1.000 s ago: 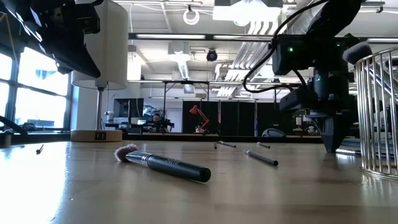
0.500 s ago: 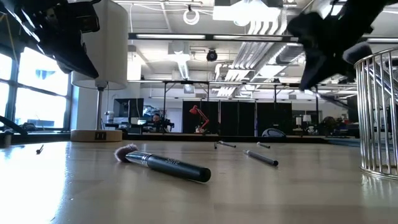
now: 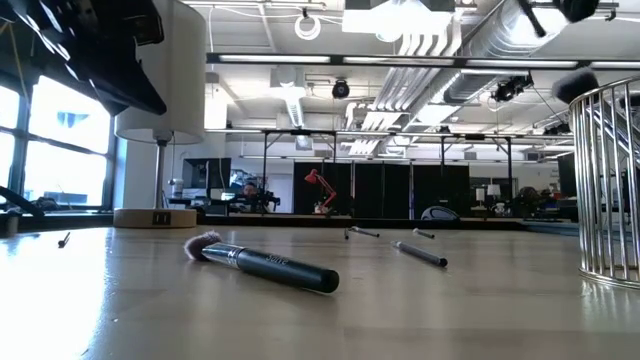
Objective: Pick & Place Makeup Brushes
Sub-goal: Put the eyeshadow brush into the makeup holder
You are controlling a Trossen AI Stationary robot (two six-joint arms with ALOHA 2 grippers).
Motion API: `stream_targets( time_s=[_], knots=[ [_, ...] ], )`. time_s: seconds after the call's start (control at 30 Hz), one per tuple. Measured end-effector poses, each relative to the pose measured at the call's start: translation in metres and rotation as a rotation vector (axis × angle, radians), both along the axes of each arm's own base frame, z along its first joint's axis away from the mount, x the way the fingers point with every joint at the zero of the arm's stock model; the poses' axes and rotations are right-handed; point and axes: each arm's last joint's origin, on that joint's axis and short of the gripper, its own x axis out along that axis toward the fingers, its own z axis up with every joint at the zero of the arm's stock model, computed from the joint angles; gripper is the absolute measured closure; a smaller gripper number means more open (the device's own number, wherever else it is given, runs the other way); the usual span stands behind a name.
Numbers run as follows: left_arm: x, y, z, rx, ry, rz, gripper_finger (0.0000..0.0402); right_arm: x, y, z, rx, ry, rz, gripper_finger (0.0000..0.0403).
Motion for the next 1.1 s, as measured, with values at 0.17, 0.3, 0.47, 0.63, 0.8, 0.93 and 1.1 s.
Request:
stream_targets(
  time_s=[0.17, 0.3, 0.47, 0.63, 0.8, 0.93, 1.1],
  knots=[
    [0.000, 0.000, 0.000, -0.010, 0.000, 0.001, 0.0401, -0.009, 0.038, -0.016, -0.082, 0.010, 0.043, 0.0403],
    [0.000, 0.000, 0.000, -0.012, 0.000, 0.003, 0.0401, -0.010, 0.059, -0.035, -0.157, 0.041, 0.043, 0.0403],
    [0.001, 0.000, 0.001, -0.035, -0.018, 0.017, 0.0401, -0.005, 0.073, -0.057, -0.178, 0.076, 0.050, 0.0403],
    [0.002, 0.000, 0.003, -0.037, -0.038, 0.020, 0.0401, 0.000, 0.080, -0.076, -0.179, 0.111, 0.056, 0.0403],
    [0.003, -0.001, 0.001, -0.031, -0.028, 0.024, 0.0401, 0.003, 0.087, -0.090, -0.156, 0.191, 0.149, 0.0402],
    [0.003, -0.001, 0.001, -0.031, -0.029, 0.025, 0.0401, 0.002, 0.087, -0.096, -0.131, 0.222, 0.163, 0.0386],
    [0.005, -0.001, 0.000, -0.029, -0.020, 0.025, 0.0401, -0.001, 0.081, -0.092, -0.113, 0.241, 0.165, 0.0344]
  ],
)
